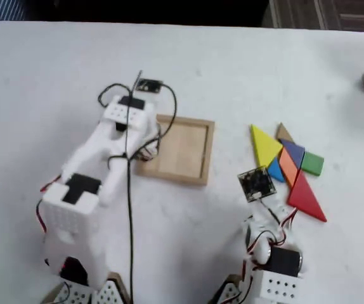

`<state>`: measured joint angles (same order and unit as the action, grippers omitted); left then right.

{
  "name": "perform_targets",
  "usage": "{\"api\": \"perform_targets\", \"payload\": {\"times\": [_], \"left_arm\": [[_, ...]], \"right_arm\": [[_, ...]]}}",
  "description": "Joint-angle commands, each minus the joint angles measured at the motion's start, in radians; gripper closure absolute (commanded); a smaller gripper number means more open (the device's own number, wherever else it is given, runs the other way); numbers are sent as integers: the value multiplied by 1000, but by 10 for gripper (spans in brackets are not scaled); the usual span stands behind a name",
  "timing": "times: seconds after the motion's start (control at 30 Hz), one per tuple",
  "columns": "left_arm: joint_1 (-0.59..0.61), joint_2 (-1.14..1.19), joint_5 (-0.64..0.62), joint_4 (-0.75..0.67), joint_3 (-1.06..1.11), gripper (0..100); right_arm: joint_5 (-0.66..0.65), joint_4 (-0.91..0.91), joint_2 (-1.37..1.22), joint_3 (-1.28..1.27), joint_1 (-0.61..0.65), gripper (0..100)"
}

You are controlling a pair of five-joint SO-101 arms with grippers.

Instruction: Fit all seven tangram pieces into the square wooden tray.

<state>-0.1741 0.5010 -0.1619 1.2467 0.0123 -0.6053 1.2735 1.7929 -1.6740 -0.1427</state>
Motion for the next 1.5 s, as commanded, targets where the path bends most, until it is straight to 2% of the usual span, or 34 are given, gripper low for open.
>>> {"api": "perform_targets", "payload": {"times": [0.0,0.17,0.33,0.43,0.53,0.67,0.77,1.17,1.4,1.47], "left_arm": [[22,-143,12,-104,199,981],[7,-423,14,-279,489,980],[-42,-631,14,-319,638,980],[-42,-634,11,-325,641,961],[-42,-604,5,-345,641,878],[-42,-581,-71,-348,641,769],[-38,-579,-100,-348,641,718],[73,-579,-183,-365,597,710],[137,-587,-180,-410,601,711],[153,-587,-178,-394,595,750]], "right_arm": [[-17,1,10,11,-12,978],[-17,1,10,11,-15,978],[-17,1,10,11,-16,978],[-17,-7,10,11,-16,978],[-17,-12,10,11,-16,978],[-17,-12,10,11,-16,978],[-17,-12,10,11,-16,978],[-8,-41,10,15,-39,981],[160,-154,10,40,94,981],[195,-188,10,40,120,981]]}}
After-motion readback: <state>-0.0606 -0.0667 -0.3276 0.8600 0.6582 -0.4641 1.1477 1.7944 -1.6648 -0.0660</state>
